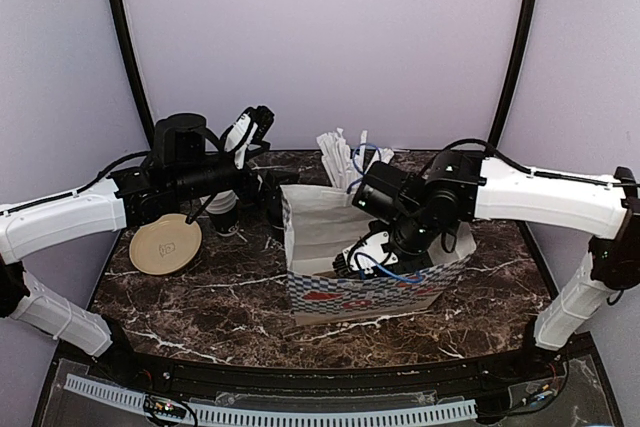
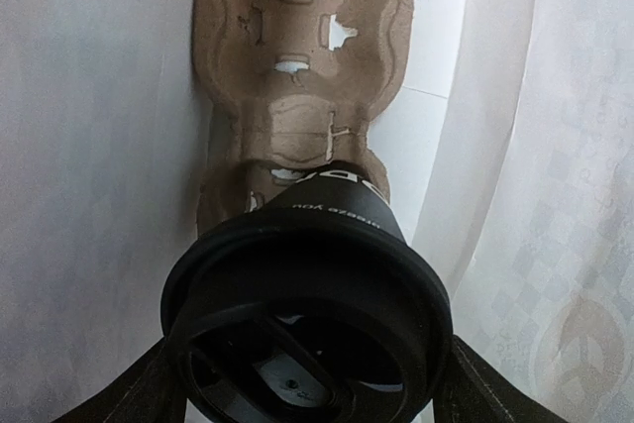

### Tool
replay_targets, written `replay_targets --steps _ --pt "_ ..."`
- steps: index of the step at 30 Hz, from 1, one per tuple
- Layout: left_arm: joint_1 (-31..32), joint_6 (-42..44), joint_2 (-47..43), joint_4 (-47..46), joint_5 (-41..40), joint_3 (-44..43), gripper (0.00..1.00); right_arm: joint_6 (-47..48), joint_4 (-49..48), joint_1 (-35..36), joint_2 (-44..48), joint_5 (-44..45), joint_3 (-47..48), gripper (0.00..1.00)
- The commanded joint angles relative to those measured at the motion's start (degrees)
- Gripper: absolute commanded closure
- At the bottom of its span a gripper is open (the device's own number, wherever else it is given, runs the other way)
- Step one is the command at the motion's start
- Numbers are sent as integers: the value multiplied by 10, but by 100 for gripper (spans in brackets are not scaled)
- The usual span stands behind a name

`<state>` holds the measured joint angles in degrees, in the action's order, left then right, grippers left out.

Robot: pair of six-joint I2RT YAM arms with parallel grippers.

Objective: Pack the takeout coffee

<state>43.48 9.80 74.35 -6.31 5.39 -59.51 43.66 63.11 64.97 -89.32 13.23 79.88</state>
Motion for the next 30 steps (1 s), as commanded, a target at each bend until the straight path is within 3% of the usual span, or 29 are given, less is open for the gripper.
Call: replay_targets --steps 1,7,17,24,30 --pt "-2 0 -3 4 5 6 1 -23 68 -43 -44 -86 62 39" --pt "-3 2 -10 6 -4 4 1 -10 88 -101 -80 -156 94 39" --pt "-3 11 -14 5 -20 5 1 25 36 -154 -97 -189 36 41" --pt "-3 13 -18 3 -34 6 1 3 -51 -143 -76 -119 -58 46" --pt "-3 17 -20 2 -41 7 1 -9 -54 -78 -65 -73 -75 46"
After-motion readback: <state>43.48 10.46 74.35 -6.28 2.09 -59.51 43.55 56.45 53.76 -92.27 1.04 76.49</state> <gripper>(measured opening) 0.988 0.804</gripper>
